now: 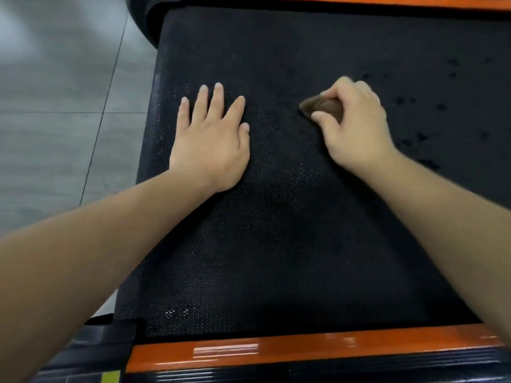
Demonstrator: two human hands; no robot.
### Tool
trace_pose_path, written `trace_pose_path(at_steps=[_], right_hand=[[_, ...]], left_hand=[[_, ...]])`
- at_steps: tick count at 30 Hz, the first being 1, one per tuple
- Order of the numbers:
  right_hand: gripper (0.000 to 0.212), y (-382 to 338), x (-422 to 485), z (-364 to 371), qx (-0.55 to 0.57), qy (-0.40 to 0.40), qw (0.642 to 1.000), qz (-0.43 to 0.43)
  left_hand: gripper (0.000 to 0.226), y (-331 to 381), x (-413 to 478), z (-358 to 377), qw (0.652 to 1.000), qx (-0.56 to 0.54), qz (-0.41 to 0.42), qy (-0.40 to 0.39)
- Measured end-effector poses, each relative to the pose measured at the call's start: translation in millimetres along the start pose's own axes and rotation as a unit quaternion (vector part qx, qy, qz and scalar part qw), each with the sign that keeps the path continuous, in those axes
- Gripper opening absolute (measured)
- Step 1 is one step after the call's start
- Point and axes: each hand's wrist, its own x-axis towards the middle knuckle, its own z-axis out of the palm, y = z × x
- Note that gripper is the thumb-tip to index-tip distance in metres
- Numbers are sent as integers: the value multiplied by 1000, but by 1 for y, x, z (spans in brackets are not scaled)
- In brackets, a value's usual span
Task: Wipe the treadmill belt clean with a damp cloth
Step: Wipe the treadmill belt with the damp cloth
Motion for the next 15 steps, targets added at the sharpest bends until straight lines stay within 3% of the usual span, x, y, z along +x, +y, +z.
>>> trace_pose_path(at_steps=[4, 6, 7, 10, 11, 13, 15], right_hand=[[26, -34, -55, 1, 48, -100, 983, -146], [29, -24, -38, -3, 1, -111, 975, -194], [30, -15, -16, -1, -17, -79, 982, -173], [26, -1, 39, 8, -17, 2, 1000, 14], [25, -5, 39, 13, -17, 13, 999, 30], [25, -22, 16, 18, 4, -18, 999, -50], [25, -31, -10, 11, 57, -100, 985, -132]], left_hand=[[57, 0, 1, 0, 1000, -1, 0, 5], [57, 0, 0, 1, 1000, 1, 1, 5], [57, 0, 1, 1, 1000, 1, 2, 4], [57, 0, 1, 2, 1000, 1, -1, 7], [57, 0, 1, 2, 1000, 4, -1, 10], [57, -1, 1, 4, 1000, 11, 3, 15], [58, -1, 1, 6, 1000, 21, 7, 18]])
